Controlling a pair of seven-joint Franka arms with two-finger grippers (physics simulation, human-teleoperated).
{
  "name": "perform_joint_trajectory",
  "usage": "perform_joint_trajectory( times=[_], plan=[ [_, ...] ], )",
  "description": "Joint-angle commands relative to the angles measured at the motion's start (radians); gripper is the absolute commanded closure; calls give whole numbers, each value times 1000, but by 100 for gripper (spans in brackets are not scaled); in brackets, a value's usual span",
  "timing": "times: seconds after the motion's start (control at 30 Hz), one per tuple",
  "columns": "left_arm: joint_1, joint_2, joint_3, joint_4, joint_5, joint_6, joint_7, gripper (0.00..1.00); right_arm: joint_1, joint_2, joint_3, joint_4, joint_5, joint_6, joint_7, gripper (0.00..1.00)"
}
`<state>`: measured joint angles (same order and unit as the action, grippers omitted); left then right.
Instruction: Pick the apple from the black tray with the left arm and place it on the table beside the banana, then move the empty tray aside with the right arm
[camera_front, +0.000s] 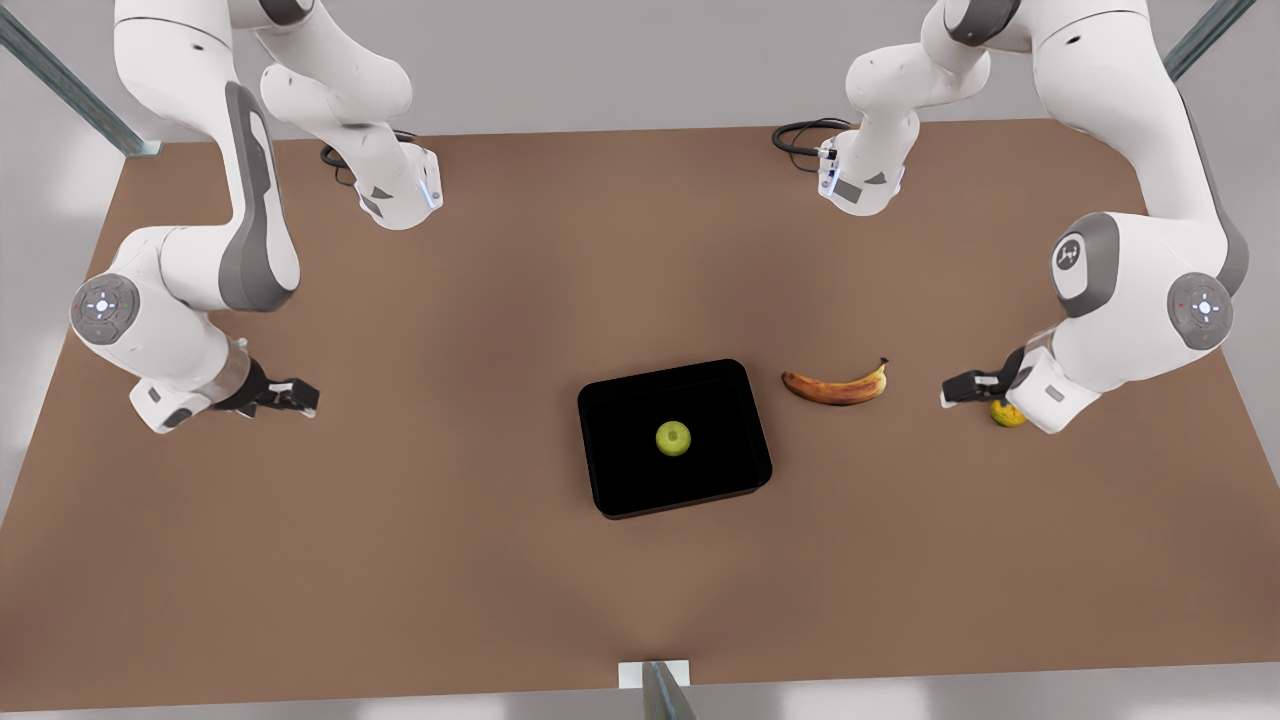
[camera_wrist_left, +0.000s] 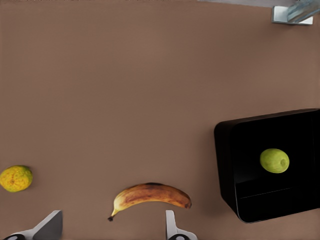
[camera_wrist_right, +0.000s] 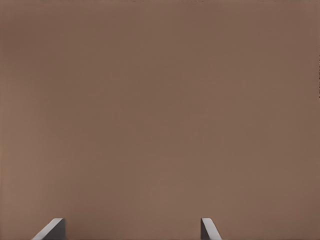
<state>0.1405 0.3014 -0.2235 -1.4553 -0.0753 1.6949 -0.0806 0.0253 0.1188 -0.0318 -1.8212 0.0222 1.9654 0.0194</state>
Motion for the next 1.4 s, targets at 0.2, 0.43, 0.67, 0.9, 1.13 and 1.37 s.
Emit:
perform_joint_trajectory(
  times=[0.2, 0.43, 0.67, 0.9, 1.13, 1.37],
  plan=[
    [-145, -5, -7, 16, 57, 83, -138, 0, -2, 145, -2, 36, -31, 219, 31, 0],
    [-499, 71, -7, 10, 103, 100, -801, 0, -2, 102, -3, 86, -31, 159, 37, 0],
    [-631, 282, -4, 21, 201, 342, -1035, 0, -1, 73, 0, 109, -33, 66, 40, 0],
    [-648, 410, 27, 58, 264, 474, -990, 0, -1, 74, 1, 109, -33, 66, 42, 0],
    [-687, 502, 52, 67, 322, 595, -1013, 0, -1, 74, 1, 109, -33, 66, 42, 0],
    [-708, 561, 58, 93, 327, 623, -1045, 0, -1, 74, 1, 109, -33, 66, 42, 0]
  ],
)
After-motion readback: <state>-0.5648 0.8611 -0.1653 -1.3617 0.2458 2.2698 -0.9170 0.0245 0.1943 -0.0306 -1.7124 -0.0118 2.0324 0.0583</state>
